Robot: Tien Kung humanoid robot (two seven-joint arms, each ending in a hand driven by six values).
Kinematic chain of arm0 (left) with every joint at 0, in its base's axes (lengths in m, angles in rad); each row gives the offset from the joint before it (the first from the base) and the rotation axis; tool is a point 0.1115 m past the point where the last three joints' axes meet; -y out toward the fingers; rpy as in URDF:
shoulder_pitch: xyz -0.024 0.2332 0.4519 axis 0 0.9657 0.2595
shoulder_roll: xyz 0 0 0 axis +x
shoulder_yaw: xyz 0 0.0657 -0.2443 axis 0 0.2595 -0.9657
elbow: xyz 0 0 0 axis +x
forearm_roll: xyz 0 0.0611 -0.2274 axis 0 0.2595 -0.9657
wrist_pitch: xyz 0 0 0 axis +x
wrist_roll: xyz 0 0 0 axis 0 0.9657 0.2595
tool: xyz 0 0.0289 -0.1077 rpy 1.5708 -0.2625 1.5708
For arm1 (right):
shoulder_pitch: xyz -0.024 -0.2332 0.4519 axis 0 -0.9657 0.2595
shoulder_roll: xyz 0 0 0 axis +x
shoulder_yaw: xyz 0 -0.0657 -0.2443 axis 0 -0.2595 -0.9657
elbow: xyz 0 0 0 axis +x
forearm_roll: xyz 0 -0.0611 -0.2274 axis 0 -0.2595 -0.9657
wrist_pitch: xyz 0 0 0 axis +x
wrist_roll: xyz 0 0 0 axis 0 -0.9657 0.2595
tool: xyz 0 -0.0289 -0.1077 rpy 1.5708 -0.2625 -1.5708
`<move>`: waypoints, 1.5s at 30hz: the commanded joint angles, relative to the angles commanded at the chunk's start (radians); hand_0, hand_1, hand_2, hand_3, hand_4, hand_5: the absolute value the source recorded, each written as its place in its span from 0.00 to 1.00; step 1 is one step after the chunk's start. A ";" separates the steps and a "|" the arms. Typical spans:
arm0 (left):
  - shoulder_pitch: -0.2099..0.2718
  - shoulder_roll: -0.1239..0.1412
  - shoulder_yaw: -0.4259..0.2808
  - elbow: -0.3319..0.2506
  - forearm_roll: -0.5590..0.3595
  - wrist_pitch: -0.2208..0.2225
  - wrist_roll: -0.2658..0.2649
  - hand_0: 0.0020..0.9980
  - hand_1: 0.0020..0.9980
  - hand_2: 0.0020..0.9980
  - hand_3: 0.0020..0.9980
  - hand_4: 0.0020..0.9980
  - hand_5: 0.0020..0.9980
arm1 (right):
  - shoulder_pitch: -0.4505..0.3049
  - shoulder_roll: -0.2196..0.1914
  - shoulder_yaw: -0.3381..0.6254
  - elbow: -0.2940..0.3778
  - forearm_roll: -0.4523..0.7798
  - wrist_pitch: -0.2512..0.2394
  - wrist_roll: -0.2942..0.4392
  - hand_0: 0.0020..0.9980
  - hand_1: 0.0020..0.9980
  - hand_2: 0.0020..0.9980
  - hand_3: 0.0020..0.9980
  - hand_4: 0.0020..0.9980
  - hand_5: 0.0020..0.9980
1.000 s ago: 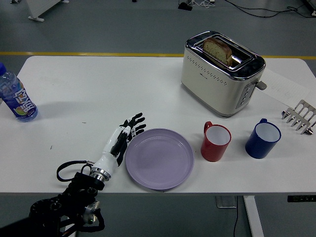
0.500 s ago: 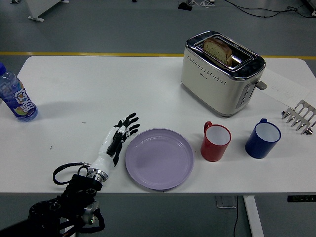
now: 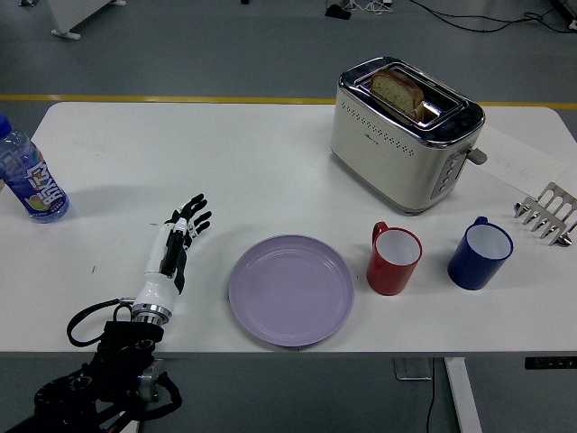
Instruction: Push plate across desktop
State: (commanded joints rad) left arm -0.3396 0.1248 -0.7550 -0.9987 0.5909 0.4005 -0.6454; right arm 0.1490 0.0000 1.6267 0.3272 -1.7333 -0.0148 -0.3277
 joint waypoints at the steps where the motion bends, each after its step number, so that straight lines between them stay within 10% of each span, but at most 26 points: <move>1: 0.011 -0.005 -0.039 0.000 0.021 -0.006 0.009 0.77 0.79 0.84 0.78 0.48 1.00 | 0.001 0.000 -0.002 0.000 0.004 -0.001 0.001 0.58 0.54 0.61 0.62 0.14 0.65; 19: 0.116 -0.072 -0.487 -0.003 0.132 0.027 0.042 0.74 0.77 0.79 0.73 0.47 1.00 | 0.013 0.000 -0.009 -0.003 0.018 -0.007 0.011 0.58 0.54 0.61 0.62 0.14 0.64; 45: 0.171 -0.117 -0.769 -0.025 0.134 0.068 0.015 0.74 0.77 0.79 0.73 0.48 1.00 | 0.012 0.000 -0.002 -0.004 0.009 -0.007 0.013 0.58 0.54 0.61 0.61 0.14 0.63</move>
State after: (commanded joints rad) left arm -0.1683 0.0079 -1.5244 -1.0237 0.7250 0.4689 -0.6309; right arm 0.1611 0.0000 1.6248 0.3232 -1.7241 -0.0214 -0.3142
